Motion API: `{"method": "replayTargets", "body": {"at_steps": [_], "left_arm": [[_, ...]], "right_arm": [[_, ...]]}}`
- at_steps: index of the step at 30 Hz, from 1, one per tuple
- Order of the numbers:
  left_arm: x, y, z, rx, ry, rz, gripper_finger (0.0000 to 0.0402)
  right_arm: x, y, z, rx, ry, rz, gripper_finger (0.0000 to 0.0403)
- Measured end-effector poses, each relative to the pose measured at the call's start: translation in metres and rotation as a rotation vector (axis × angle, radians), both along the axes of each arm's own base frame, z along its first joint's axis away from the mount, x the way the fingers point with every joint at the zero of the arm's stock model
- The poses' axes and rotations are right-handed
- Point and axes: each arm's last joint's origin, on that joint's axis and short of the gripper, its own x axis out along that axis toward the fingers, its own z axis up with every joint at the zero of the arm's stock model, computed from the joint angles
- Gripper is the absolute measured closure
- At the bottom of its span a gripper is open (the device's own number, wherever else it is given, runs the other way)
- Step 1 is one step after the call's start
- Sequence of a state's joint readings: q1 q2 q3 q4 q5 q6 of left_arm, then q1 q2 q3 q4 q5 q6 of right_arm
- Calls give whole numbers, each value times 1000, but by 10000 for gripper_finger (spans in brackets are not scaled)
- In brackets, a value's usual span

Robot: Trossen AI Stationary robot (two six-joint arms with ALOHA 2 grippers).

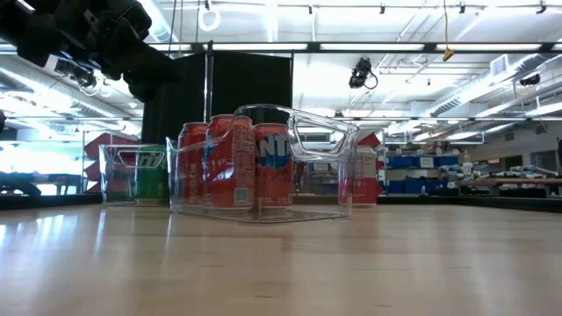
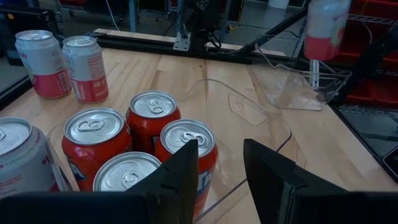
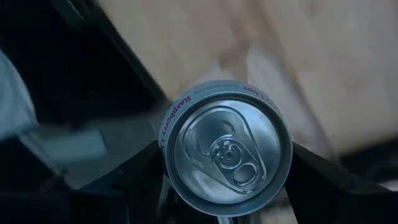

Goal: Sort soda cans
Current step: Put the bottom right pink and white soda can into the bottom right transparent bin

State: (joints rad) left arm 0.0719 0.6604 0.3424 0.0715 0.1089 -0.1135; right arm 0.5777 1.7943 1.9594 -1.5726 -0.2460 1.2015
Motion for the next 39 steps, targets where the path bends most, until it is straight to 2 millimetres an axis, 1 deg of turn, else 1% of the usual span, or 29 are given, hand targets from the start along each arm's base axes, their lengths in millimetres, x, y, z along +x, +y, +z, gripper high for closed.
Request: {"method": "replayTargets", "body": {"at_steps": [2,5,7,10,14,17,19,21,24,27,30,33,35,37,39], "left_arm": [[0,0,0,0,1,0,271],[0,0,0,-1,5,0,271],[0,0,0,-2,4,0,271],[0,0,0,-2,3,0,271],[0,0,0,-2,0,0,271],[0,0,0,-3,-1,0,271],[0,0,0,-3,-1,0,271],[0,0,0,-3,0,1,271],[0,0,0,-3,3,1,271],[0,0,-1,-4,11,1,271],[0,0,-1,-4,12,1,271],[0,0,-1,-2,13,0,271],[0,0,-1,-1,14,0,271],[0,0,-1,-1,19,0,271],[-1,0,-2,-1,26,0,271]], "right_arm": [[-3,4,-15,36,95,16,134],[-8,8,-37,19,197,36,134],[-10,9,-46,-7,223,40,134],[-10,9,-53,-41,209,52,134],[2,7,-57,-54,92,67,134],[12,1,-63,-78,36,62,134],[21,-1,-68,-78,-3,77,134],[33,-4,-71,-97,-88,94,134],[49,-15,-70,-140,-204,101,134],[66,-29,-67,-178,-325,68,134],[78,-45,-65,-211,-382,22,134],[85,-60,-65,-246,-403,9,134],[85,-66,-65,-255,-381,19,134],[80,-65,-67,-269,-335,37,134],[71,-58,-68,-278,-278,45,134]]}}
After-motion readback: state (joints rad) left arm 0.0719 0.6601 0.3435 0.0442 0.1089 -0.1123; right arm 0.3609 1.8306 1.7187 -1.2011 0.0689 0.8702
